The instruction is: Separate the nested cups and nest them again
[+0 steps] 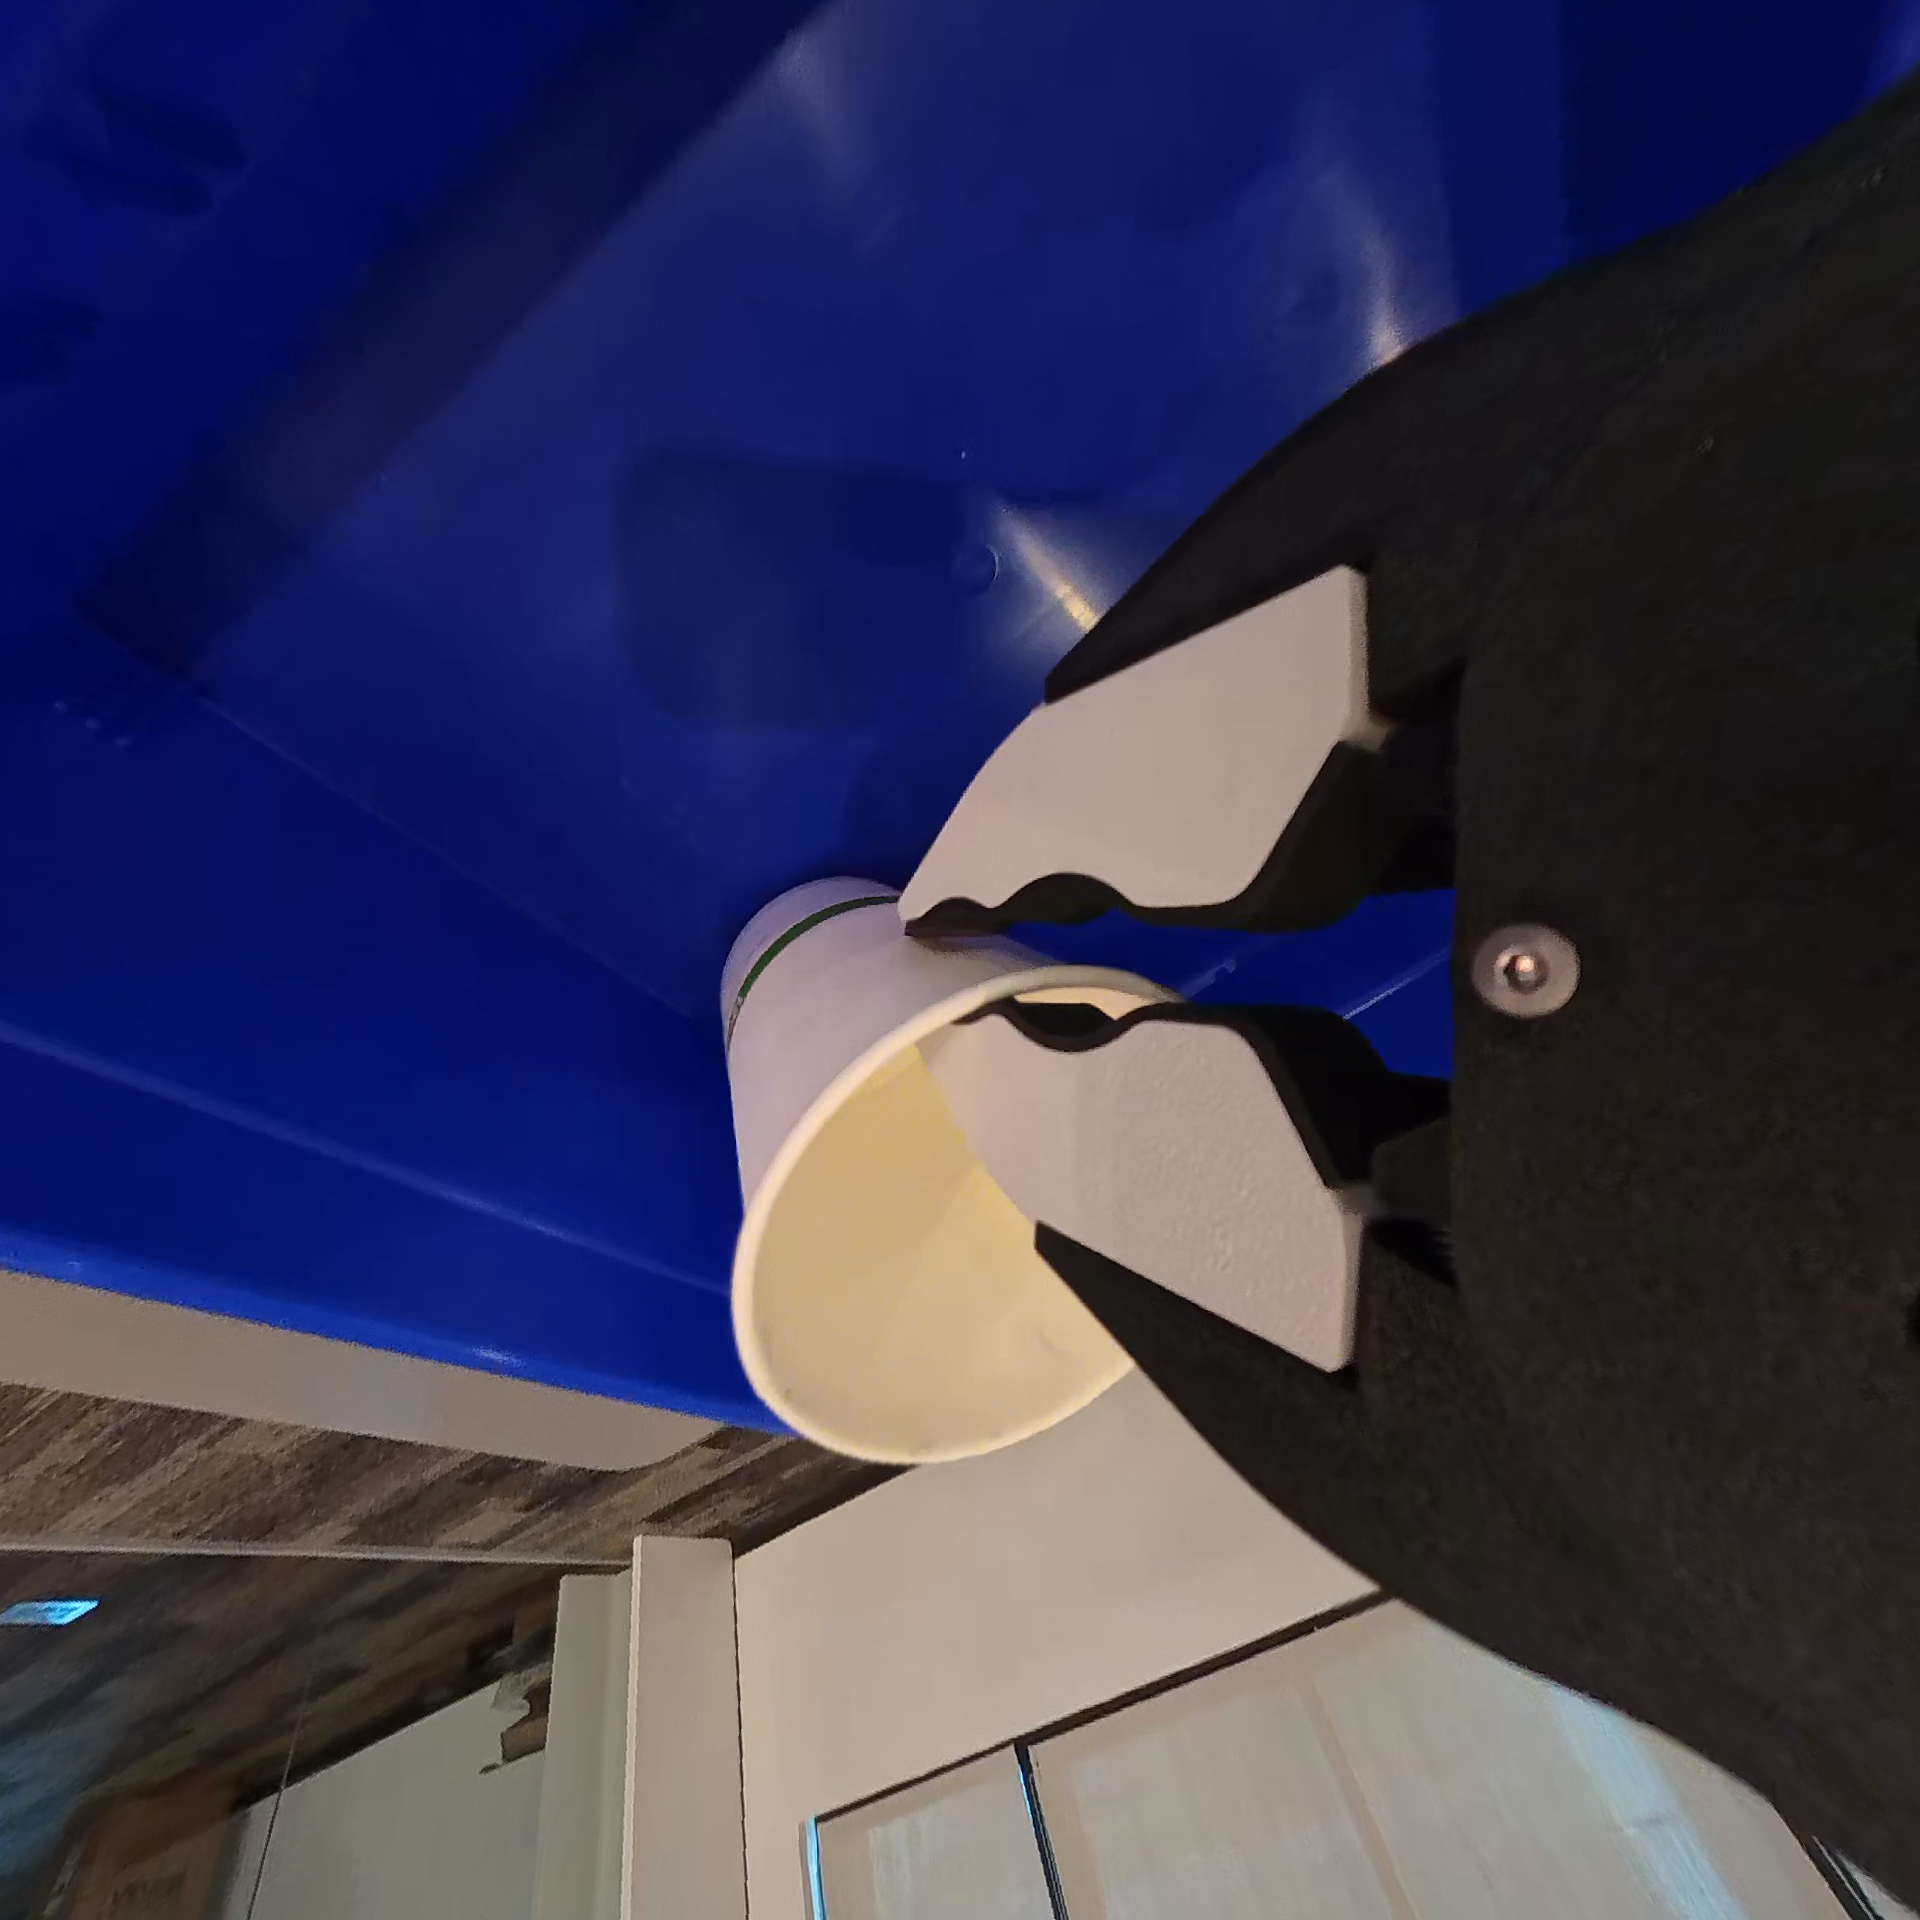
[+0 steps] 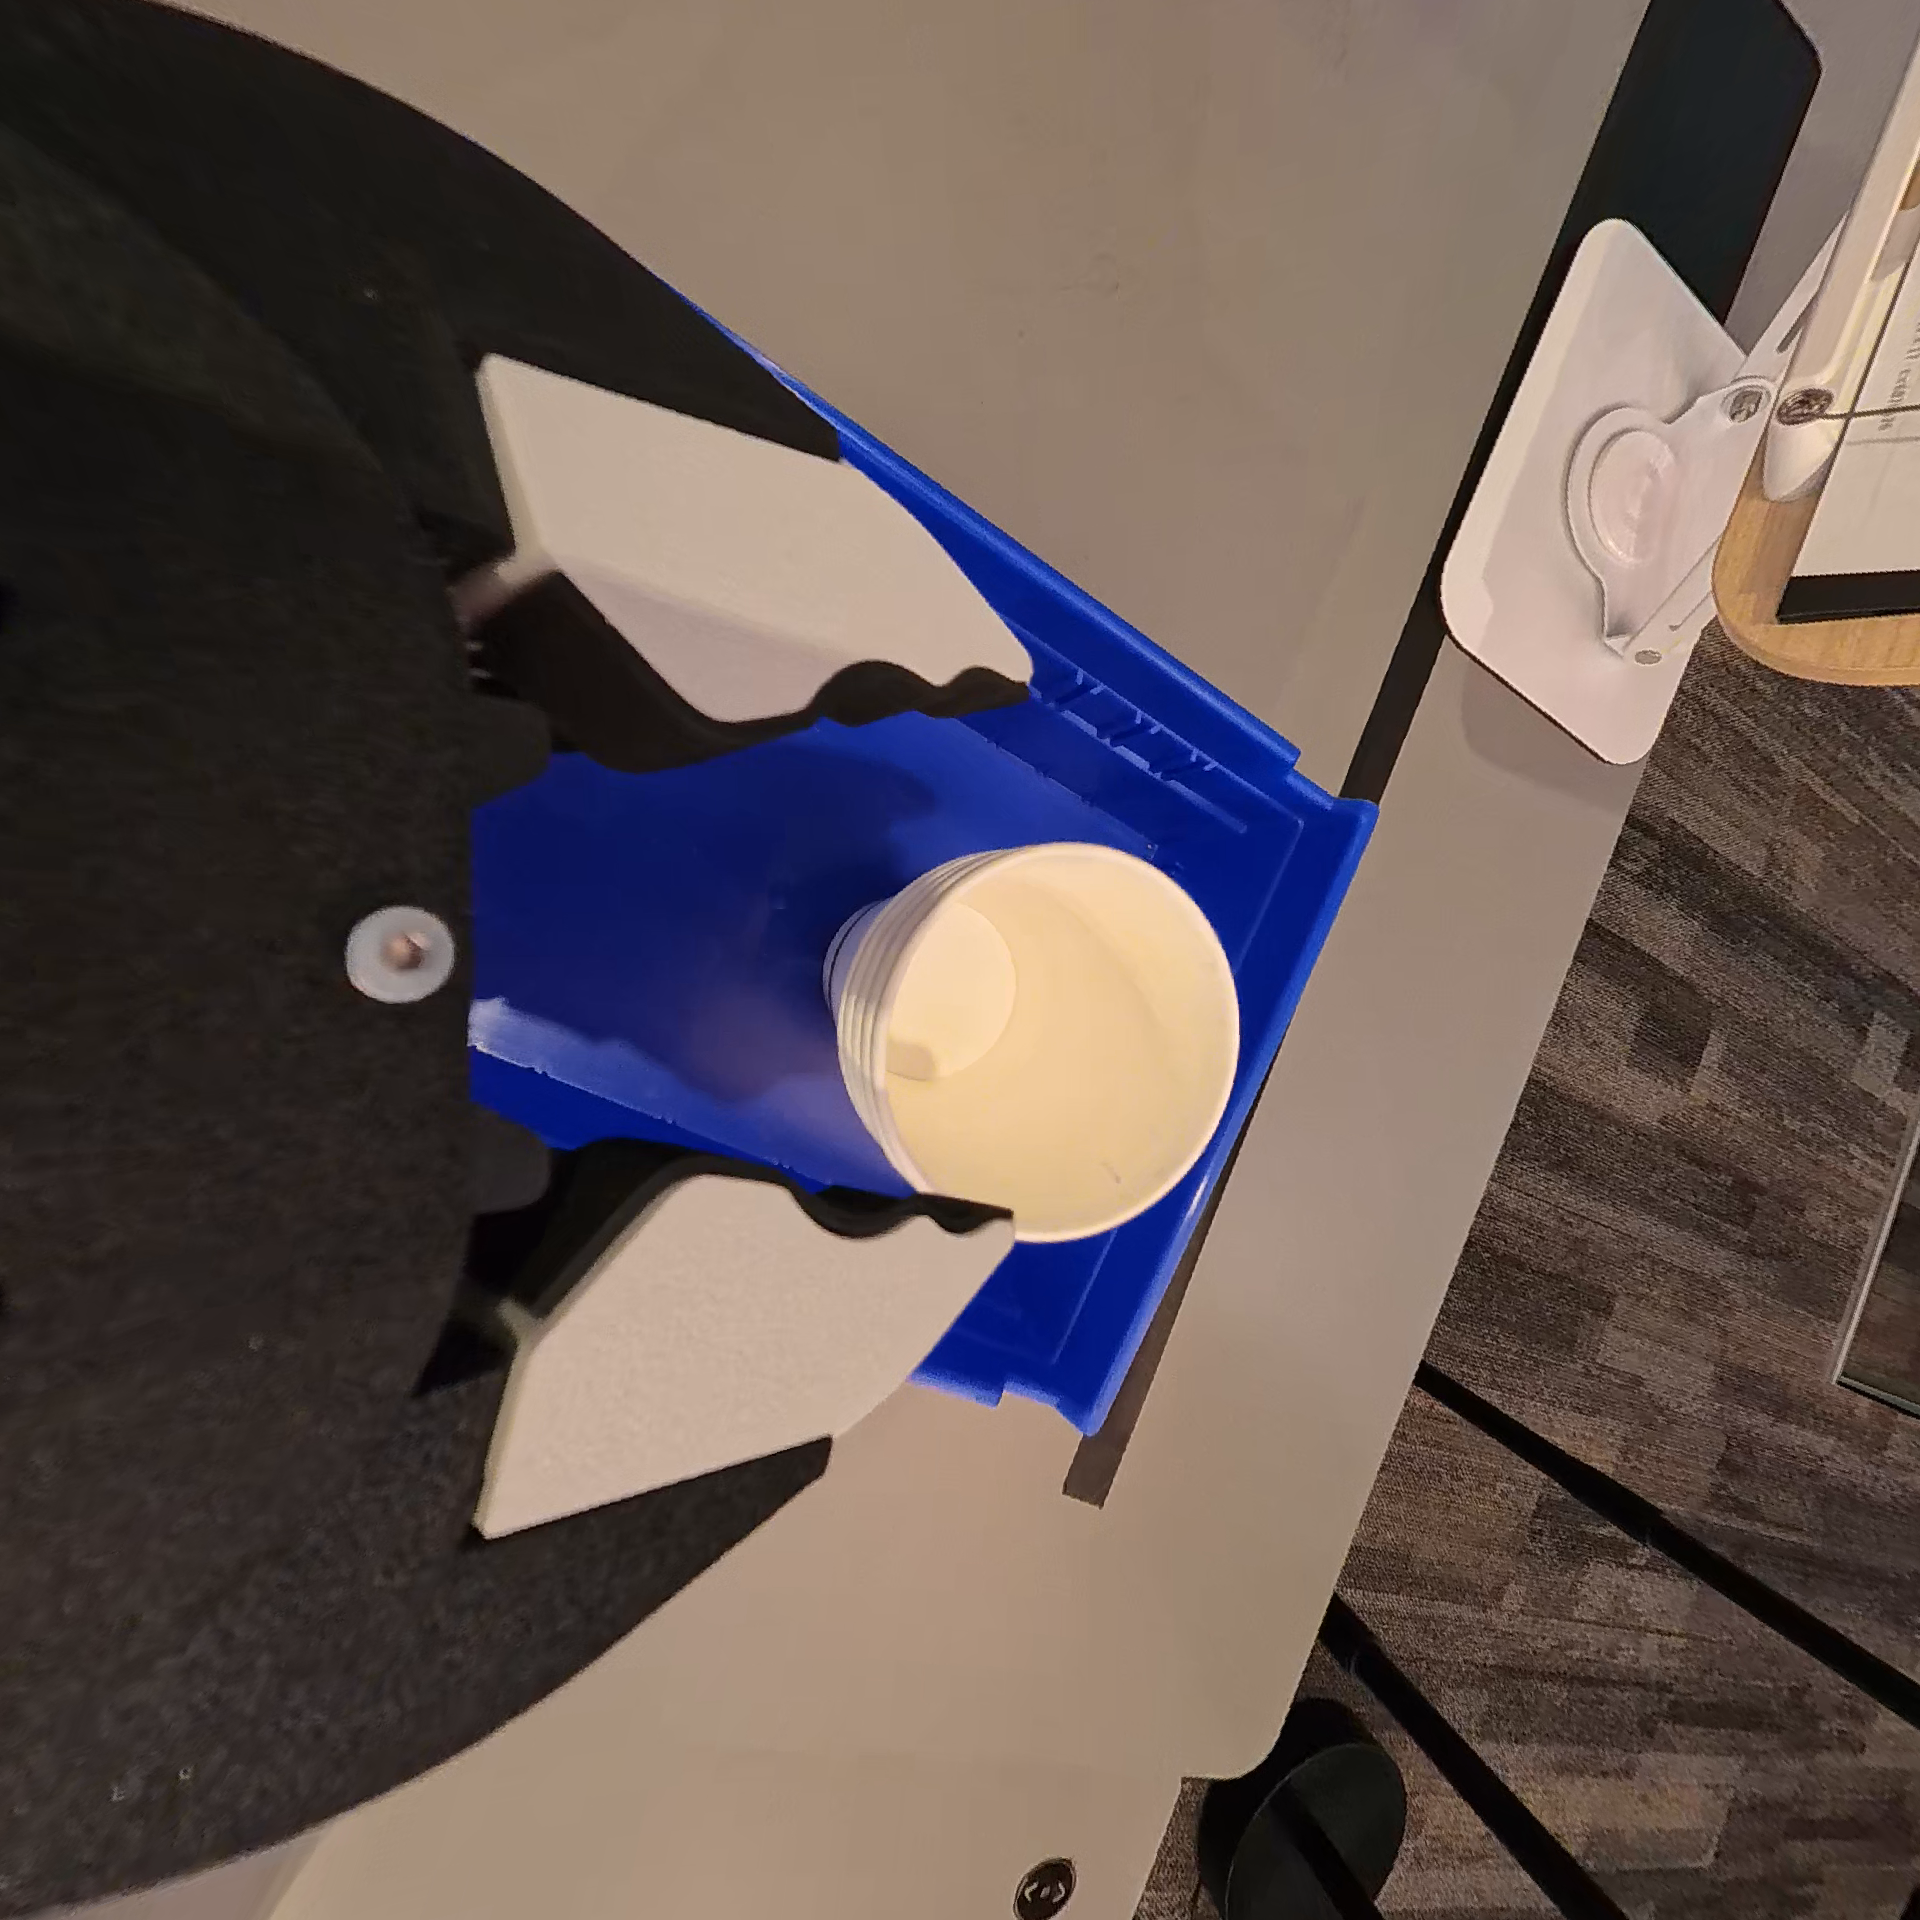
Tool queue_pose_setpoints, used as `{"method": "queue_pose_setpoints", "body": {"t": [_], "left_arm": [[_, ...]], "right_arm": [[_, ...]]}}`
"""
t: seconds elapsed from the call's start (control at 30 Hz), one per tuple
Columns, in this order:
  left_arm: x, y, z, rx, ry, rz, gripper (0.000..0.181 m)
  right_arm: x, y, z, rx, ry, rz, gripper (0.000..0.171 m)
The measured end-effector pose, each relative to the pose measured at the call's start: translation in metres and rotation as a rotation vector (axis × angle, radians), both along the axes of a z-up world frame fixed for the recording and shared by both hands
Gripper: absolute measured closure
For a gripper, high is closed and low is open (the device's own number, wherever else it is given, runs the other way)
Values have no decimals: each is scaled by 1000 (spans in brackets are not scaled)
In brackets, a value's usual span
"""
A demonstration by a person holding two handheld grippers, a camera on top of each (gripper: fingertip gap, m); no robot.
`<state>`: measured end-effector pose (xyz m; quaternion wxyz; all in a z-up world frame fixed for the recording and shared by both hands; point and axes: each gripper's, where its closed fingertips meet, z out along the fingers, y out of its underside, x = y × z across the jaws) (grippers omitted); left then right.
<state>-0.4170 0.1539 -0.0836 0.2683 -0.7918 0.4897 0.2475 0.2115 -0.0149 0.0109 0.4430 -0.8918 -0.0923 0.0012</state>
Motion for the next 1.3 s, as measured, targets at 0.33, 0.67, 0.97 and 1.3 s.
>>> {"method": "queue_pose_setpoints", "body": {"t": [0.33,0.67,0.97,1.3], "left_arm": [[21,-39,101,228,-92,-17,179],[207,-202,168,79,-643,-929,180],[280,-276,109,-222,-533,-1246,179],[293,-298,87,-269,-445,-1319,179]], "right_arm": [[-2,-2,12,22,21,-48,88],[-159,-41,98,384,53,616,92],[-297,-94,52,212,-20,1136,75],[-334,-99,2,-31,110,1277,71]]}}
